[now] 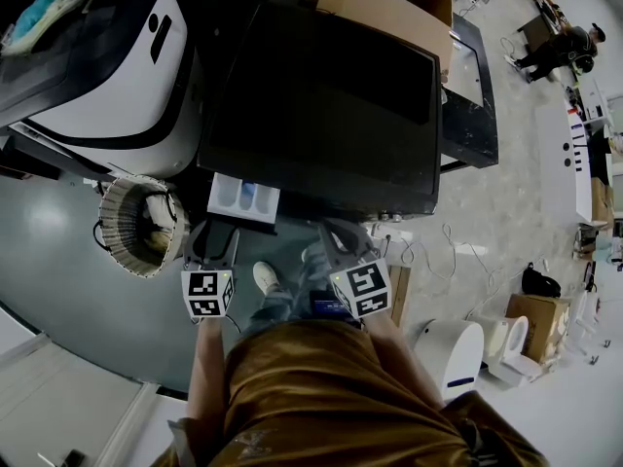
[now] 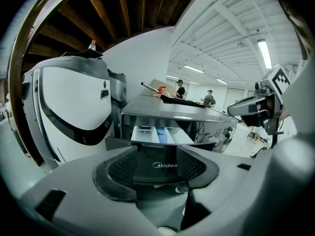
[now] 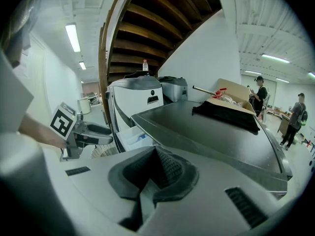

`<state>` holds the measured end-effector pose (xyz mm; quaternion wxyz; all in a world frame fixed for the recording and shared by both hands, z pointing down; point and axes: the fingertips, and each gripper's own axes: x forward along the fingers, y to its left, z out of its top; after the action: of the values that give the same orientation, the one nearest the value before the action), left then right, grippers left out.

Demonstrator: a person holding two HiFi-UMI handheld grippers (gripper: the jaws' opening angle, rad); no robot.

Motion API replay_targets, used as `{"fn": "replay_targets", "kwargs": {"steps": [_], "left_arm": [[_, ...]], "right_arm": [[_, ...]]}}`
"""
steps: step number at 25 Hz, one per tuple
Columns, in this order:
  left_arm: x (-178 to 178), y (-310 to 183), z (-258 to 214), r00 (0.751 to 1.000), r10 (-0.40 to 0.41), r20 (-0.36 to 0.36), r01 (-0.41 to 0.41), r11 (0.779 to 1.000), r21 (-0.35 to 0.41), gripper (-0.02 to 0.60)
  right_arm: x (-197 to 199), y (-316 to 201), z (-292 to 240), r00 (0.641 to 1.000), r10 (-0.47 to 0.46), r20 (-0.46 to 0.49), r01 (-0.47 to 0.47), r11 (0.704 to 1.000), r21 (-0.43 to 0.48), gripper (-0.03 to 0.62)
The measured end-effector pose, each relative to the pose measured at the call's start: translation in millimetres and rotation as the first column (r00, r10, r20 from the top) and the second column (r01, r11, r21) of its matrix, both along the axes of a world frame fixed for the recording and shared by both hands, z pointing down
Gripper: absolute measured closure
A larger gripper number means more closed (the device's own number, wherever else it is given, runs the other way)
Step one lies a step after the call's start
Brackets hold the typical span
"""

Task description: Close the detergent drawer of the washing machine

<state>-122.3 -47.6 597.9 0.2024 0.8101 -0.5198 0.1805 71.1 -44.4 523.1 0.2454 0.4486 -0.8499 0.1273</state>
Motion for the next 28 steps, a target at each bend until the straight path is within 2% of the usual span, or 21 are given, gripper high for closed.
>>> {"fn": "replay_targets", "kwargs": {"steps": [28], "left_arm": [[2.5, -16.9, 0.7, 1.000, -0.004, -0.010, 0.004, 1.000, -0.007, 0.333]], "right_arm": [[6.1, -12.8, 3.9, 1.000, 0.012, 0.006, -0.012, 1.000, -0.013, 0.582]]}}
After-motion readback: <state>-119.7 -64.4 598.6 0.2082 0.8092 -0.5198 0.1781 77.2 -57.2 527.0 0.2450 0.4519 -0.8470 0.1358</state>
